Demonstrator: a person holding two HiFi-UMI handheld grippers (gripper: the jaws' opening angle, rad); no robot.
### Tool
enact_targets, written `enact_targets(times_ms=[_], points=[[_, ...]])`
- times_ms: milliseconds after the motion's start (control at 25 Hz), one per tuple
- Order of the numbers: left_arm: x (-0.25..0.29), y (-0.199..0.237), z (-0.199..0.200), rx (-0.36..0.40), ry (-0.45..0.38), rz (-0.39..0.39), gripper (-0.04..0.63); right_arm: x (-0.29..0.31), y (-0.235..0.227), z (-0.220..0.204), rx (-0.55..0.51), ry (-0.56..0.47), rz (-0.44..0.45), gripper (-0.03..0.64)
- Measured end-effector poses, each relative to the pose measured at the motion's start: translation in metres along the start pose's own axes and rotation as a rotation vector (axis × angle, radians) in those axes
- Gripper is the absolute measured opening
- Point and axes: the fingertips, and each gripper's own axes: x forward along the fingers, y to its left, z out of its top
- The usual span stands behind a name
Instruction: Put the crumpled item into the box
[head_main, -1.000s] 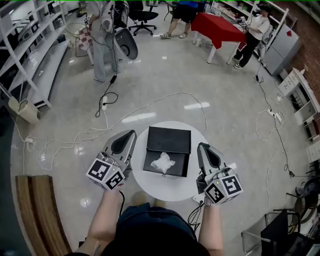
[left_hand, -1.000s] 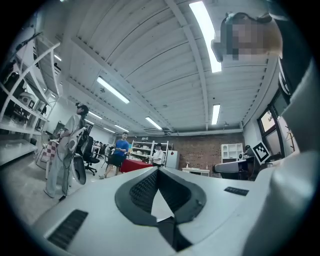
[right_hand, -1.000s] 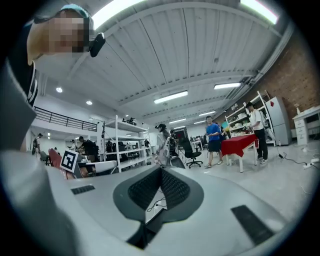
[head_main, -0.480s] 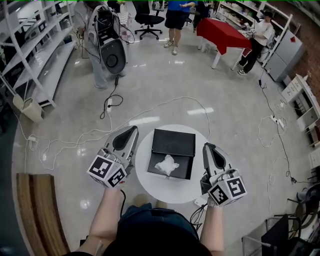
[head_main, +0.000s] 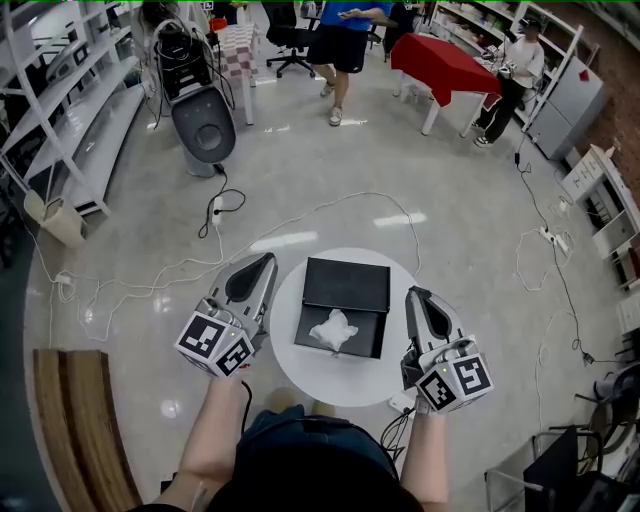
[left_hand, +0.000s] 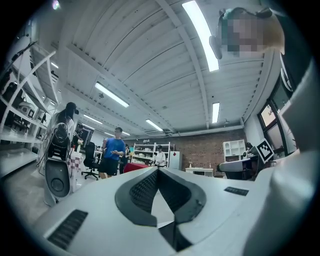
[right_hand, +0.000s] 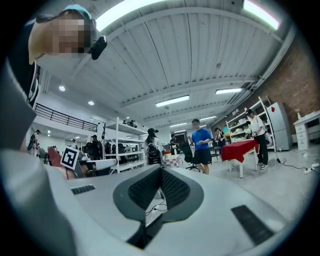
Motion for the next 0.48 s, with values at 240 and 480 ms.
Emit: enact_targets(times_ms=[240, 480], points=[[0.005, 0.002, -0.003, -0.004, 0.013, -0.005, -0.002, 0.005, -0.001, -0.004, 0.005, 0.006, 0.004, 0.005], [0.001, 0.004, -0.011, -0.01, 0.02, -0.003, -0.002, 0.005, 0.001, -0.013, 0.012, 0.016, 0.01, 0.005]])
